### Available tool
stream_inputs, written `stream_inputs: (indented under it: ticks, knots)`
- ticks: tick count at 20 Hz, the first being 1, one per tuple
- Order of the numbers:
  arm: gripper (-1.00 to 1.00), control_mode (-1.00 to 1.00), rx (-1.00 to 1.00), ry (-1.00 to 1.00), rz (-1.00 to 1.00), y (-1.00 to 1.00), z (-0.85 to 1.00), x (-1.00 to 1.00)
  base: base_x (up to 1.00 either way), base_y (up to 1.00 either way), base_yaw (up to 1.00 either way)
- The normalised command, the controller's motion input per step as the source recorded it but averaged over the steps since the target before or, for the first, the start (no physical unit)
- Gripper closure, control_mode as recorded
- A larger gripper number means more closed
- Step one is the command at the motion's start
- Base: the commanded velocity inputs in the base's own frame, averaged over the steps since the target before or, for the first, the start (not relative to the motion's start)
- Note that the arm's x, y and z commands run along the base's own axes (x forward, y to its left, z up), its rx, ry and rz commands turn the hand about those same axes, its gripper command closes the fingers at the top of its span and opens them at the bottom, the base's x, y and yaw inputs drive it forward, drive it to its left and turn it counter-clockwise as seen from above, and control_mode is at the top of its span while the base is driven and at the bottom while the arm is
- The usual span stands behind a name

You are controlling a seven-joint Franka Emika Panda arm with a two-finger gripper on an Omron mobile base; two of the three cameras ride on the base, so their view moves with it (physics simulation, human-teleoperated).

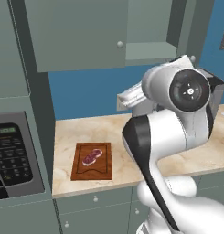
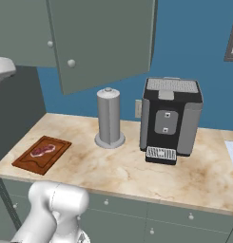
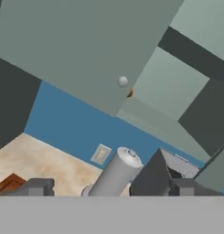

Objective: Open the cabinet, retrieve the rolling pin, and place it next to the meat on the cutting board to prepare for tenderizing.

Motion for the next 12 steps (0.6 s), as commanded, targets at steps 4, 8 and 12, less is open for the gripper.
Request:
stream_inputs:
  ticks: [4, 8, 12]
  knots:
    - [-1.0, -1.0, -0.13, 0.09, -0.01, 0.0, -0.16, 0.93, 0.0, 0.0, 0.0]
    - [-1.0, -1.0, -0.14, 0.08, -0.02, 0.0, -0.17, 0.93, 0.0, 0.0, 0.0]
    - [-1.0, -1.0, -0.13, 0.07, -0.05, -0.04, -0.19, 0.81, 0.0, 0.0, 0.0]
